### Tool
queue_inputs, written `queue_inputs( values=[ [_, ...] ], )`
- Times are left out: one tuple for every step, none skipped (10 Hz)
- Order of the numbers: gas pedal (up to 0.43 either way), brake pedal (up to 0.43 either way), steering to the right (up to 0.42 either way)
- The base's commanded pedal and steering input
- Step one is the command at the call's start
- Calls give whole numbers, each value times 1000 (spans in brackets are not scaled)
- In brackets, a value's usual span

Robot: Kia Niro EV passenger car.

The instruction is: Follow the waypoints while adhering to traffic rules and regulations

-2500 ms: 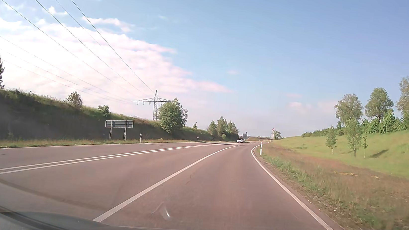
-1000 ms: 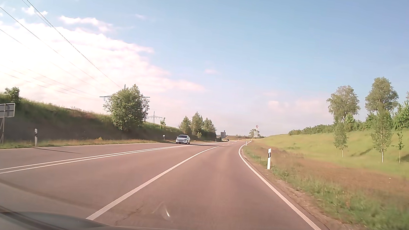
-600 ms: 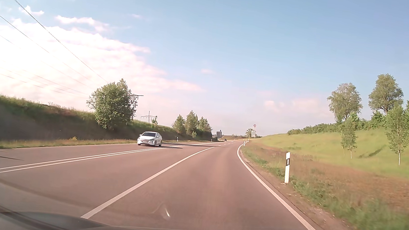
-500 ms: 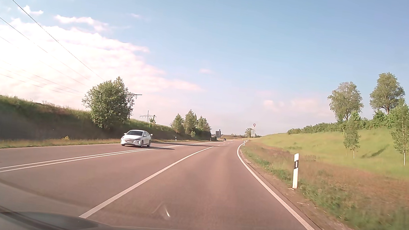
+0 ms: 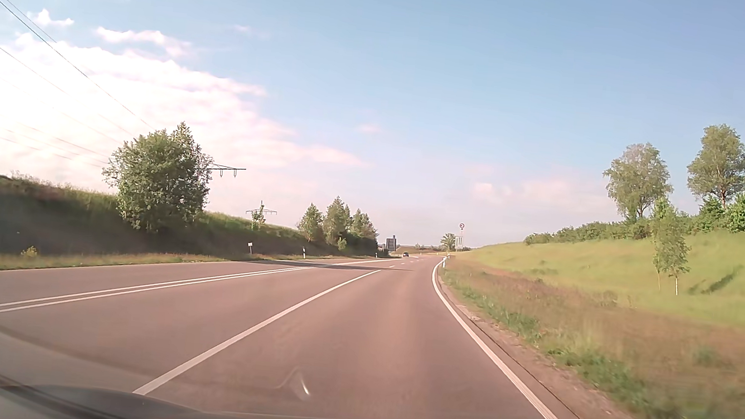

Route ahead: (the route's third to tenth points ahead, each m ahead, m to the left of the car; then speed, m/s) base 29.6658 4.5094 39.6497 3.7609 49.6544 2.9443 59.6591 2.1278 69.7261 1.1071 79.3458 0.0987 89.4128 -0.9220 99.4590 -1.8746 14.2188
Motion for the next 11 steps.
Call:
queue_inputs(
  values=[
    [390,0,2],
    [390,0,2],
    [390,0,2],
    [390,0,2],
    [390,0,2],
    [390,0,2],
    [390,0,2],
    [390,0,2],
    [390,0,3],
    [390,0,4],
    [390,0,5]
  ],
)
